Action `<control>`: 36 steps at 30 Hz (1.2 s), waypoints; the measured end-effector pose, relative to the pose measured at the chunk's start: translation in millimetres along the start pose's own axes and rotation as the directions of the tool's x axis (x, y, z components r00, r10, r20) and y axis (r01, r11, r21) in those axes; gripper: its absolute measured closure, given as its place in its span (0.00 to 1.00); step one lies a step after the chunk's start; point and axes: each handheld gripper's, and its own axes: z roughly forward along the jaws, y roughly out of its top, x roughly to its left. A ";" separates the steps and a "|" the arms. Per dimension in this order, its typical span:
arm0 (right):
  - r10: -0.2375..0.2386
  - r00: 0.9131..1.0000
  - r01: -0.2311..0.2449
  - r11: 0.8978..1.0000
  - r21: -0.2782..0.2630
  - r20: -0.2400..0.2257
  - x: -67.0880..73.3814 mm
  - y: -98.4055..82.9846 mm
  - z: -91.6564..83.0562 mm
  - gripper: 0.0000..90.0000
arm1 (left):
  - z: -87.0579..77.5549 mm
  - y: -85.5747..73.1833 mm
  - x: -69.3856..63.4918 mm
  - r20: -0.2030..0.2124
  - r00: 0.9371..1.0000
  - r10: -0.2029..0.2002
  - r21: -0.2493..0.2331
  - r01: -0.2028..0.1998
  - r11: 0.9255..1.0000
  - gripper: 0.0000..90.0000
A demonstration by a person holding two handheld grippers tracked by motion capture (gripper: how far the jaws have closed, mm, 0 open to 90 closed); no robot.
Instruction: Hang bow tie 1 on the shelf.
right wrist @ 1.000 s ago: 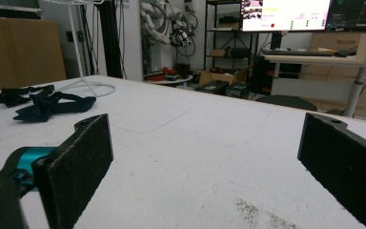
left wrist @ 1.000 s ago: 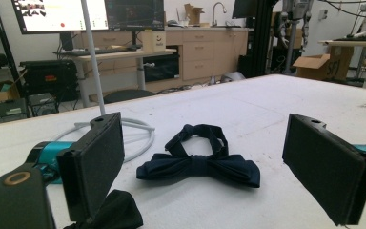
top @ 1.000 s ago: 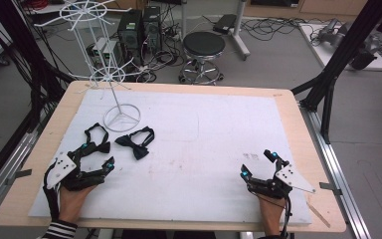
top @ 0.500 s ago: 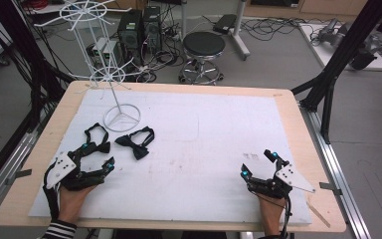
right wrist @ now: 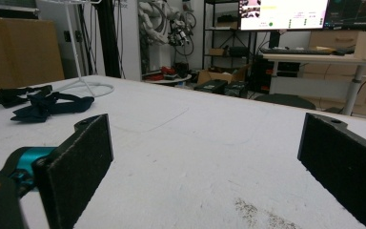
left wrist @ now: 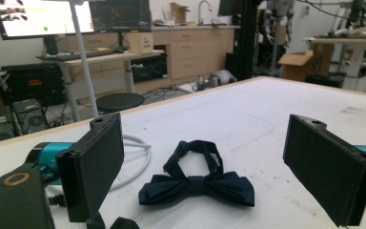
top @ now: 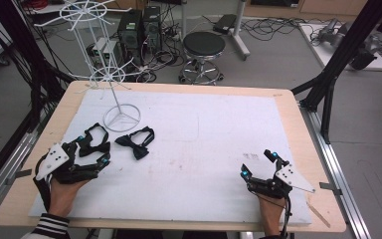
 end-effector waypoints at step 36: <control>0.025 1.000 -0.025 1.000 -0.005 -0.004 -1.9 -0.1 -0.8 0.04 | 70.5 54.4 11.1 0.302 0.936 0.180 0.322 -0.278 0.905 0.18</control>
